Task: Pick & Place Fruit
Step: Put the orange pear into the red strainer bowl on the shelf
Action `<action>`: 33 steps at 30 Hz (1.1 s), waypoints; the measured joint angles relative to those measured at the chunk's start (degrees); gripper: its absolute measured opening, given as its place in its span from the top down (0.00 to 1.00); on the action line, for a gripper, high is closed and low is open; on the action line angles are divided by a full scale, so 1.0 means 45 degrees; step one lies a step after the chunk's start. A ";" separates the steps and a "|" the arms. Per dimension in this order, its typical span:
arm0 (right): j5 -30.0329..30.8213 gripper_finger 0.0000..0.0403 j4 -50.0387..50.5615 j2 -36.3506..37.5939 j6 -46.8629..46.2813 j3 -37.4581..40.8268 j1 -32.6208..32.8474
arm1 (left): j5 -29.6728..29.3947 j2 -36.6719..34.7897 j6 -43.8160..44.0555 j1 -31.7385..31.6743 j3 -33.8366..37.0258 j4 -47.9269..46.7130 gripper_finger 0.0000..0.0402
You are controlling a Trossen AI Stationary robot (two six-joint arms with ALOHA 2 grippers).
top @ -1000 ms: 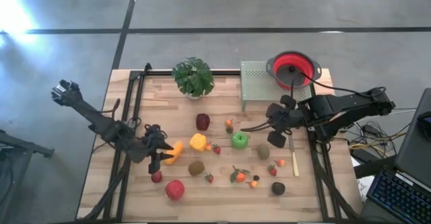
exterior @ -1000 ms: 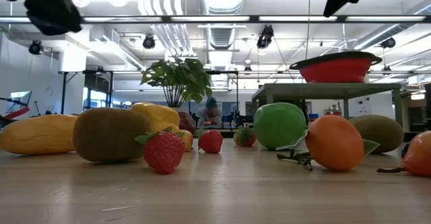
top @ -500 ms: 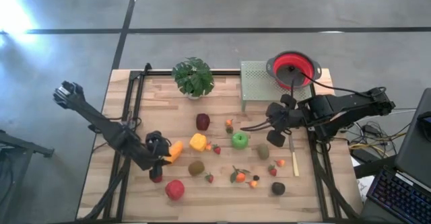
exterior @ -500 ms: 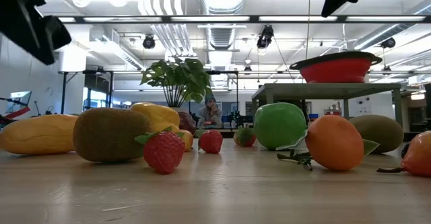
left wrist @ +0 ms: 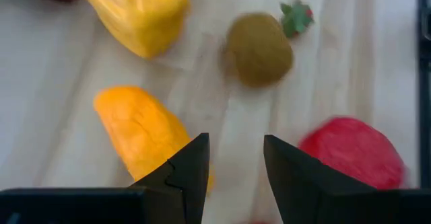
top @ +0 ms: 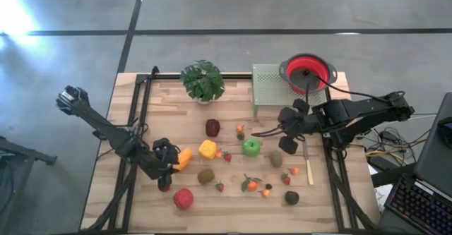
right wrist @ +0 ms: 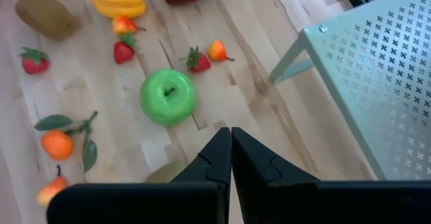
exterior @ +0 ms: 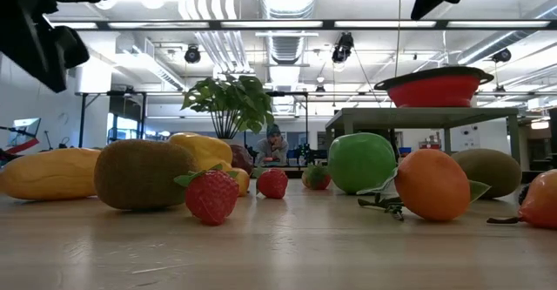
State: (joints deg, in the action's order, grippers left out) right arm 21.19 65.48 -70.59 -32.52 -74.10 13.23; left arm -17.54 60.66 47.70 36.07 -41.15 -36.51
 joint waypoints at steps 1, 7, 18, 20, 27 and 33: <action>-0.0004 0.98 -0.0216 0.0000 0.0002 0.0026 0.0000 | -0.0258 0.0000 -0.0106 -0.0038 0.0000 0.0000 0.63; -0.0376 0.98 -0.0732 -0.0019 -0.0404 0.0516 0.0323 | -0.1319 -0.0015 -0.0903 -0.0343 -0.0005 0.0005 0.63; -0.1095 0.94 -0.0382 -0.0019 -0.5197 0.2076 0.2345 | -0.3203 -0.0019 -0.2376 -0.1498 -0.0433 0.0016 0.63; -0.1362 0.91 -0.0223 -0.0019 -0.6295 0.2359 0.2845 | -0.3443 -0.0019 -0.2937 -0.1853 -0.0512 0.0109 0.63; -0.2204 0.79 -0.0229 -0.0019 -0.8414 0.3454 0.4276 | -0.3513 -0.0019 -0.4930 -0.3183 -0.0520 0.1640 0.63; -0.3305 0.69 -0.0359 -0.0019 -0.8514 0.4213 0.4952 | -0.3211 -0.0019 -0.5816 -0.3983 -0.0520 0.2604 0.63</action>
State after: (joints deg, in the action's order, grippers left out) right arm 6.32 63.87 -70.67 -70.84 -55.14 35.51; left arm -31.99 60.58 21.53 18.14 -43.48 -24.79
